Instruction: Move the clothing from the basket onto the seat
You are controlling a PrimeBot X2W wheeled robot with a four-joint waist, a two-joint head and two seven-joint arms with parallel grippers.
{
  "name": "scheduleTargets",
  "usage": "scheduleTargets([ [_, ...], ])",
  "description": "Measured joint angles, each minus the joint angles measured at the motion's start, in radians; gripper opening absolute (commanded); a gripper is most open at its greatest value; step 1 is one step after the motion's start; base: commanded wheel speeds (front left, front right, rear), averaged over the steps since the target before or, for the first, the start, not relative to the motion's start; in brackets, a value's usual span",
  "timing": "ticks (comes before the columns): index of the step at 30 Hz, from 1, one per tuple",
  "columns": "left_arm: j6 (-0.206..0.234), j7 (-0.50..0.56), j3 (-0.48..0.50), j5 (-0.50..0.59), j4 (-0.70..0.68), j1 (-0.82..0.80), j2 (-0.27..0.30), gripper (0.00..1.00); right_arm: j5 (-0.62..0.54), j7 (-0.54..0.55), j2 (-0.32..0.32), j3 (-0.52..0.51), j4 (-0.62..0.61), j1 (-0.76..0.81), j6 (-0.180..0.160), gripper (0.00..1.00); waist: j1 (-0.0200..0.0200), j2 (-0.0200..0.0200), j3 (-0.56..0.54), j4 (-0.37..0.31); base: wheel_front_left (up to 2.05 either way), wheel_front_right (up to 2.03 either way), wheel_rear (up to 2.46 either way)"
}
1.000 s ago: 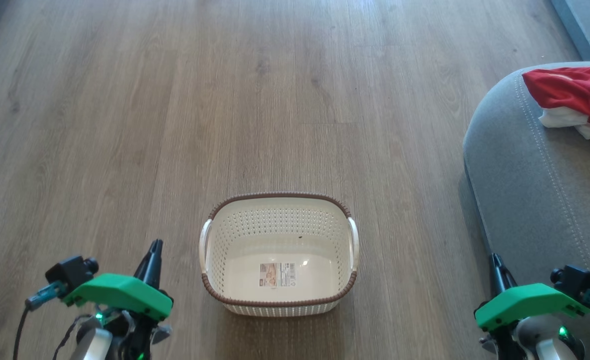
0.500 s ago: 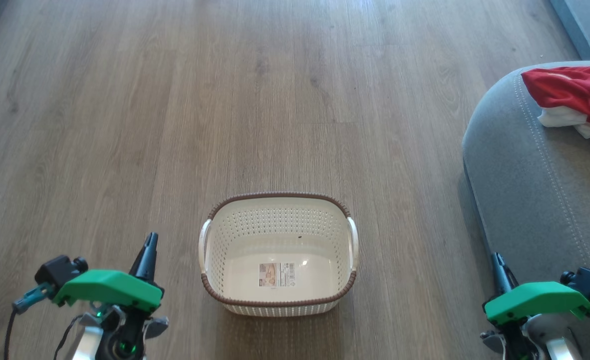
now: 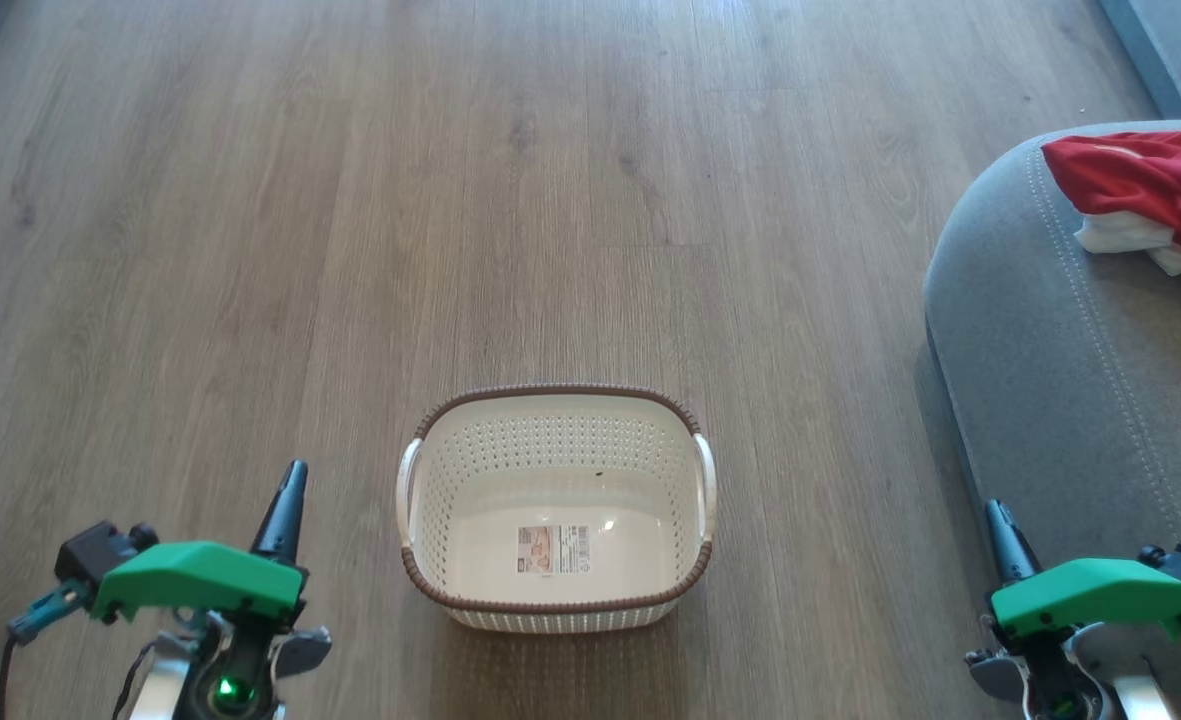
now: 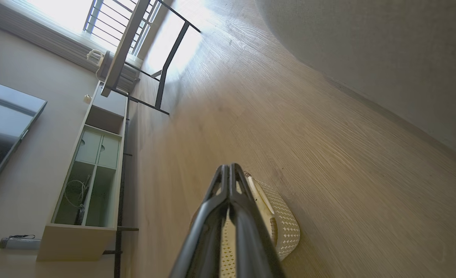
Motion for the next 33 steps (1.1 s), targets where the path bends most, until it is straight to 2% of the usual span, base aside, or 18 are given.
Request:
scheduleTargets([
  [33, -0.026, 0.097, 0.151, -0.265, -0.069, 0.013, -0.051, 0.00, 0.404, 0.096, 0.000, -0.044, -0.039, -0.017, 0.000, 0.00, 0.0000, 0.0000, 0.001, -0.005, 0.00, 0.00, 0.00],
])
